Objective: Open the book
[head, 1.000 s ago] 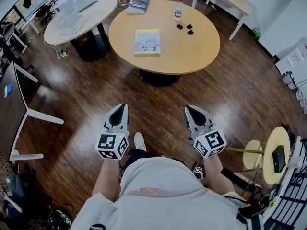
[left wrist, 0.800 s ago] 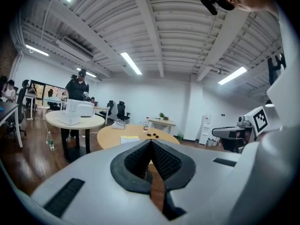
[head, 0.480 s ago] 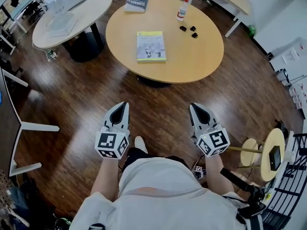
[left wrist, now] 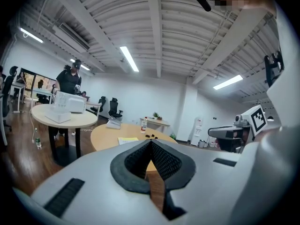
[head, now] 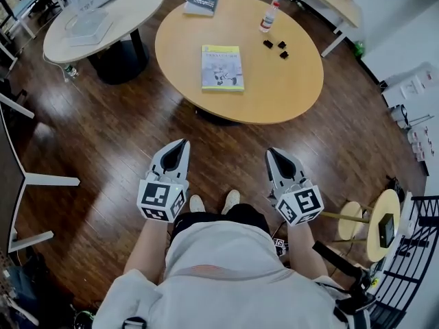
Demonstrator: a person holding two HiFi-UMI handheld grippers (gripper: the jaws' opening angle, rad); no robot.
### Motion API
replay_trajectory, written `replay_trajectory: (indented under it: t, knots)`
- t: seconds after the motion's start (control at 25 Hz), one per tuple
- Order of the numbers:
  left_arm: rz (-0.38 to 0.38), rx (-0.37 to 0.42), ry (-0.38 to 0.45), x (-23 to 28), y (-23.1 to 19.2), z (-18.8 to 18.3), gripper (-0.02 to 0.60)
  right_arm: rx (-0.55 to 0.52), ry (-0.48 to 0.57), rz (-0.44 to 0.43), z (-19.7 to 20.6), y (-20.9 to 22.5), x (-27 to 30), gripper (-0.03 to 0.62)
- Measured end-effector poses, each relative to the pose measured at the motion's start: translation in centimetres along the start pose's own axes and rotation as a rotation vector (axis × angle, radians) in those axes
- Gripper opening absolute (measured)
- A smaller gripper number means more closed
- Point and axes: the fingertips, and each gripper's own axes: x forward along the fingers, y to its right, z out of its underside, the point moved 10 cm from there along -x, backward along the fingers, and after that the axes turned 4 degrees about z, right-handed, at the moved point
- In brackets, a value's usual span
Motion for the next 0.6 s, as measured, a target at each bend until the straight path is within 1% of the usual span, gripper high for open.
replay_trajectory:
  t: [0.12, 0.36, 0.6]
  knots:
    - [-0.007, 0.002, -0.003, 0.6, -0.6, -0.1, 0.009, 0.011, 0.010, -0.012, -0.1, 0.5, 1.2, 0.003]
    - [-0.051, 0.012, -0.002, 2.0, -1.3, -0.9, 0.009, 0.018, 0.040, -0.082, -0.3, 1.9, 4.4, 0.003]
    - [-0.097, 0.035, 0.001, 5.1, -1.0, -2.6, 0.009, 0.028, 0.065, -0.130, -1.4, 5.6, 7.5, 0.004]
